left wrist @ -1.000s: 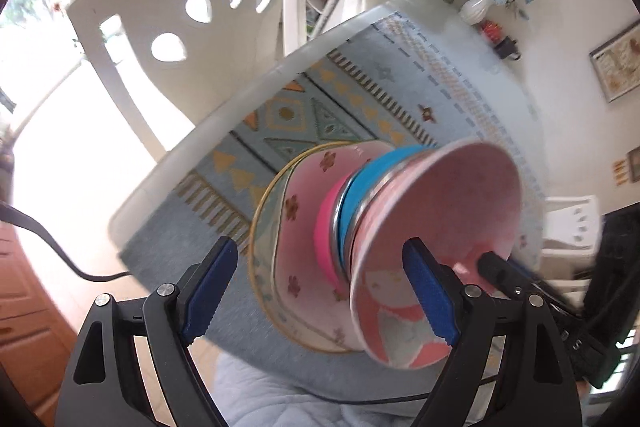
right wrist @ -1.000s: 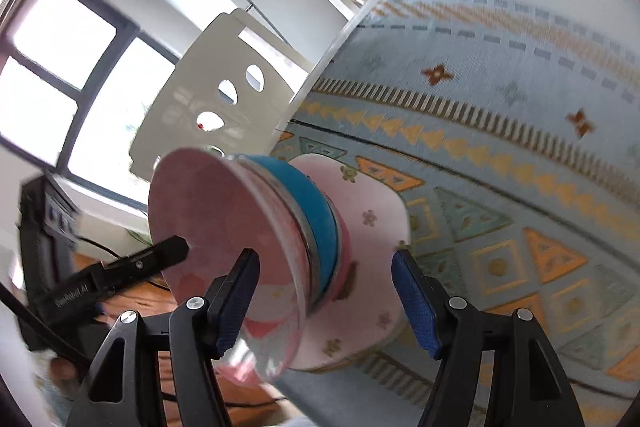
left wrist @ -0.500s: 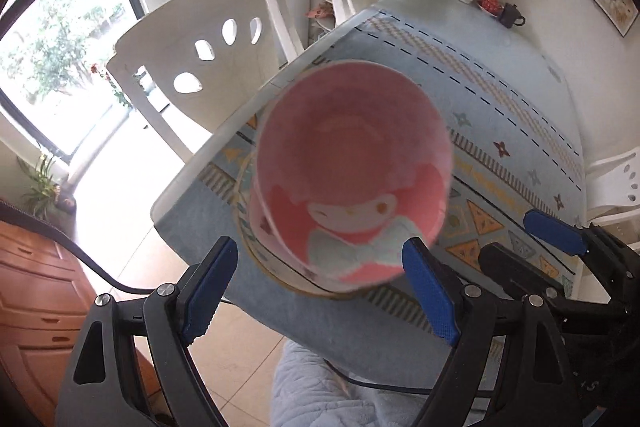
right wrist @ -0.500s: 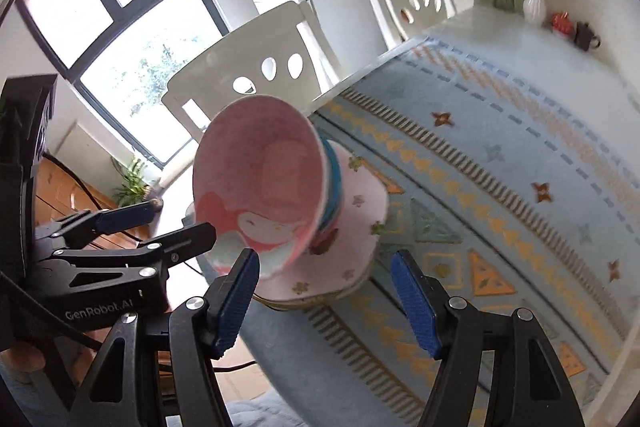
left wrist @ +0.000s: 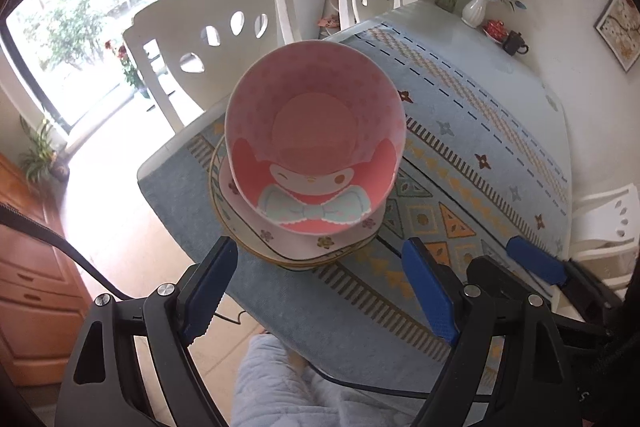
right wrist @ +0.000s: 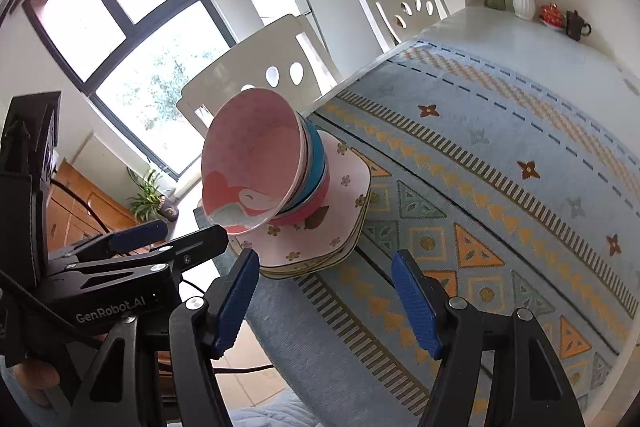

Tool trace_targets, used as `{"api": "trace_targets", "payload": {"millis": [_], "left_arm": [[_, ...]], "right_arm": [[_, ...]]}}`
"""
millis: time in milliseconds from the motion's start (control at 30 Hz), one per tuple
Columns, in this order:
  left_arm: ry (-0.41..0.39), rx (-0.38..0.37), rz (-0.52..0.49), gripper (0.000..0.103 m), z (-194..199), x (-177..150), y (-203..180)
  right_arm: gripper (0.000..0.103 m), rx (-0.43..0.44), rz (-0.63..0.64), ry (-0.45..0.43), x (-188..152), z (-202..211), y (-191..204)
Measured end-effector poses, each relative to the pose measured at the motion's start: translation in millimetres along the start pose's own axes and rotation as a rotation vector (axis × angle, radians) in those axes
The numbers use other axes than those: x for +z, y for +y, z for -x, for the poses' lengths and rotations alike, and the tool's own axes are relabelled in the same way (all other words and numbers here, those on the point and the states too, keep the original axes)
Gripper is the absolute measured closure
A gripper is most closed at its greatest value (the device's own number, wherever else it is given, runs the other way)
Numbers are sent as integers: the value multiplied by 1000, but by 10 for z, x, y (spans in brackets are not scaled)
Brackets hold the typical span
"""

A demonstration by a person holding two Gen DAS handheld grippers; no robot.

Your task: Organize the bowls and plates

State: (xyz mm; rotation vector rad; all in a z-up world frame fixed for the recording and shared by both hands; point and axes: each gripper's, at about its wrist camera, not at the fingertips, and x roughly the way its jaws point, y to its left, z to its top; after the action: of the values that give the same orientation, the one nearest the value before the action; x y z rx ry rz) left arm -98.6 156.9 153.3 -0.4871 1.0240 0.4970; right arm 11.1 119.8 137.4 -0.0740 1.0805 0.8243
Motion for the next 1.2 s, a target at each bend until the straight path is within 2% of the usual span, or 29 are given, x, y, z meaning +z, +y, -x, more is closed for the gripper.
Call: {"api": "trace_targets", "payload": {"millis": [167, 233, 333, 433, 500, 600, 700, 767, 800, 833, 867, 933, 967, 1000, 1033, 1067, 1100, 1133, 1200], "left_arm": [[-30, -30, 36, 20, 13, -58, -43], [-46, -60, 13, 20, -25, -101, -118], [-50, -113, -98, 20, -157, -202, -350], [-59, -167, -270, 20, -414, -382, -711], [-11, -209, -344, 20, -616, -473, -911], [105, -318, -391, 20, -1006, -612, -1152], [206, -364, -412, 20, -1412, -750, -1330], [288, -384, -435, 18, -1659, -849, -1441], [205, -390, -459, 15, -1597, -863, -1478], [113, -360, -507, 15, -1539, -893, -1552], [86, -343, -539, 15, -1529, -921, -1582], [83, -310, -592, 14, -1647, -953, -1664], [72, -288, -616, 10, -1709, -954, -1685], [29, -282, -647, 4, -1699, -969, -1703], [25, -247, -673, 2, -1744, -986, -1729], [44, -229, -681, 1, -1808, -976, -1728], [28, -224, -693, 0, -1820, -981, -1733], [13, -225, -707, 0, -1844, -991, -1727], [-27, -244, -708, 0, -1873, -1016, -1708]], "right_arm": [[36, 7, -34, 1, -54, 15, -82], [36, -7, -54, -18, -111, 47, -146], [35, -73, -110, -21, -256, 49, -327], [35, -127, -245, 44, -500, -48, -701], [35, -137, -365, 107, -695, -137, -983], [35, -245, -501, 173, -1071, -186, -1346], [35, -337, -576, 146, -1350, -145, -1569], [35, -338, -661, 98, -1546, -138, -1752], [29, -306, -707, 49, -1637, -120, -1823], [26, -308, -720, -68, -1689, -23, -1828], [26, -351, -724, -86, -1705, -2, -1835], [25, -454, -681, -81, -1727, -51, -1846], [18, -469, -630, -118, -1729, -55, -1802], [12, -510, -590, -130, -1741, -80, -1784], [11, -592, -535, -130, -1763, -137, -1754], [4, -663, -485, -114, -1773, -202, -1726], [0, -718, -442, -102, -1788, -252, -1707], [0, -732, -432, -145, -1822, -231, -1693], [0, -709, -463, -152, -1840, -200, -1739]]}}
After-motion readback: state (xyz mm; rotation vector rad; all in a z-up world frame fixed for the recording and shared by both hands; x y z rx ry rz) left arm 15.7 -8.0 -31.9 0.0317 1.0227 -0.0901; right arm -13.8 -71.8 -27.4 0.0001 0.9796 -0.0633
